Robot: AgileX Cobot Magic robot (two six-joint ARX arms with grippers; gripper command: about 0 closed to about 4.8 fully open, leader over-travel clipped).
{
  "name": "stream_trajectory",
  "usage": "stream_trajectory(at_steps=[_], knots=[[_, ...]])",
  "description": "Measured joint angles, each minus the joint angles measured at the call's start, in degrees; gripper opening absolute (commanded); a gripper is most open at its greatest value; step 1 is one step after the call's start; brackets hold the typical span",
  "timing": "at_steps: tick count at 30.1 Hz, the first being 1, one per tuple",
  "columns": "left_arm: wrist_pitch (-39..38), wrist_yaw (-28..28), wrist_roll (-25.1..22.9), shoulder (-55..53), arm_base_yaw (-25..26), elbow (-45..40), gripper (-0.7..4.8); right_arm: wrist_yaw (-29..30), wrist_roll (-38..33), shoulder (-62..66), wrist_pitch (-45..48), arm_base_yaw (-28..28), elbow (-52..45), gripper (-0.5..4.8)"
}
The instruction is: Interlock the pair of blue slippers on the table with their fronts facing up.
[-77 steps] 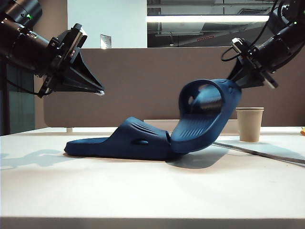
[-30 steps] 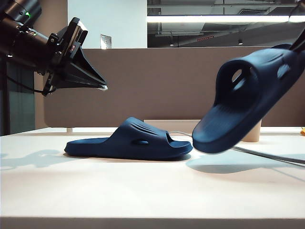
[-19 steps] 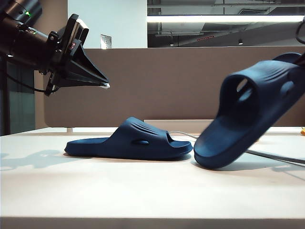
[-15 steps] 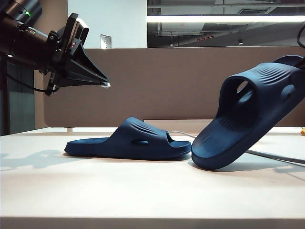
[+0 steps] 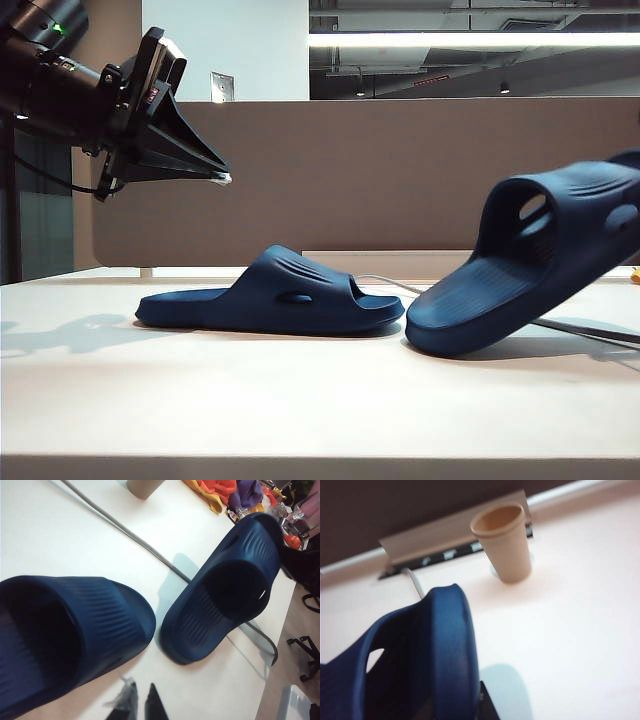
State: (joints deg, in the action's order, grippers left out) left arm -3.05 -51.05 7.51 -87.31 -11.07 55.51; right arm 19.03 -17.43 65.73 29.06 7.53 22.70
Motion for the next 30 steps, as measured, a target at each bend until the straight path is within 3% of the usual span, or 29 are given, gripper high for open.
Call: stream_trajectory(at_steps=[30], knots=[[-0.22, -0.39, 0.02, 0.0, 0.0, 0.0, 0.29, 0.26, 2.69, 14.58, -1.51, 0.04, -0.46, 0.21]])
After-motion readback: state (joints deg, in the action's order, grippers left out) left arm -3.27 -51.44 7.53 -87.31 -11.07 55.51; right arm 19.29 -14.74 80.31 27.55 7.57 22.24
